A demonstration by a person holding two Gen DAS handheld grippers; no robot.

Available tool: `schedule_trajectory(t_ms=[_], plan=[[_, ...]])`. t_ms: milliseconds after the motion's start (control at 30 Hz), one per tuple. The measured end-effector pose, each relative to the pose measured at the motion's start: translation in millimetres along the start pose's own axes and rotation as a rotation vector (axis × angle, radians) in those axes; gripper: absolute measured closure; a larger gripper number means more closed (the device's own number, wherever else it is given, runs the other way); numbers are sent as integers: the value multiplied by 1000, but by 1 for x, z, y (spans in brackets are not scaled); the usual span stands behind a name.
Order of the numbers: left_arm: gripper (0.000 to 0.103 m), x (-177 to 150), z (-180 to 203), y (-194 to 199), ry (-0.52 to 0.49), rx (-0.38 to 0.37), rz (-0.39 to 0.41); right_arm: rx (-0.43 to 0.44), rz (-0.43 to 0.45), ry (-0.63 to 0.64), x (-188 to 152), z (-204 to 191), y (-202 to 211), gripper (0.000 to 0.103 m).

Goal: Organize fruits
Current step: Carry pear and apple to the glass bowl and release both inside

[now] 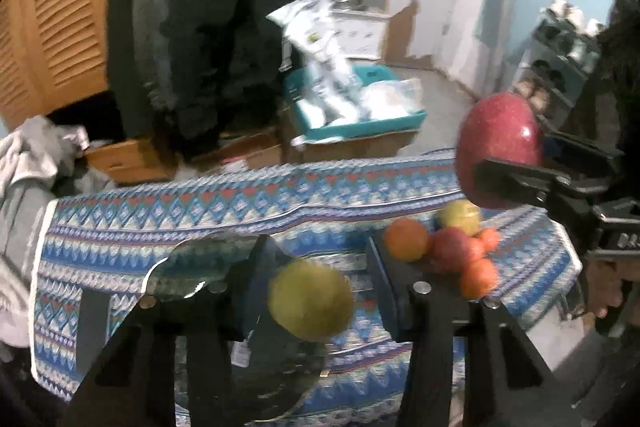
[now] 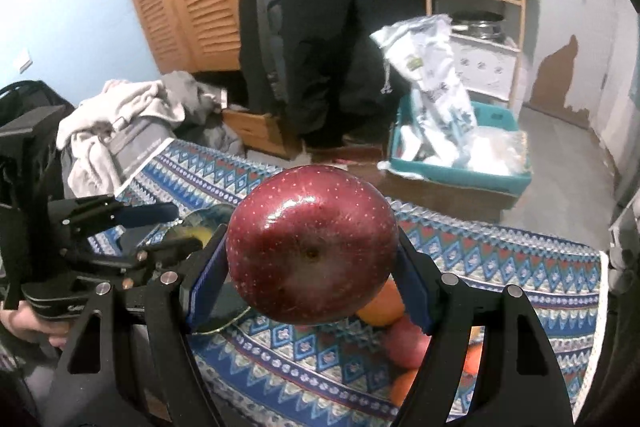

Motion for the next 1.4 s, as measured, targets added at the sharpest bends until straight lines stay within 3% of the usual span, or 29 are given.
schedule_trajectory(t_ms=[167,267,300,333,433,867,1400], plan=[[53,-33,-39,-51,91,10,-170,14,-141,-6,-27,-6,-56,27],[53,-50,-57,-65,116,41,-220,-1,-202,-3,-39,-12,-81,27],[54,-56,-70,-68,125,101,-222,-1,-215,1,-41,-15,-86,27],[45,-60,-77,-69,136,122,-227,6,-225,4,-41,-21,-91,27],[44,-78,-91,-79,191,91,-288,41,-238,23,-39,-40,-100,27],[44,-111,-139,-71,262,148,-308,144,-308,127,-26,-128,-147,27],[44,-138,-177,-61,341,158,-339,118,-490,189,-70,-157,-214,27]])
Point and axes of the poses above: each gripper's, at about its wrist camera, not at the fingertips, and y roughly against the way its jaws point, z to its right, x to its top, the point moved 9 cm from there along -y, roughly the way its jaws point, and after that the axes turned 5 degrees about -z, right-handed, at the moved point
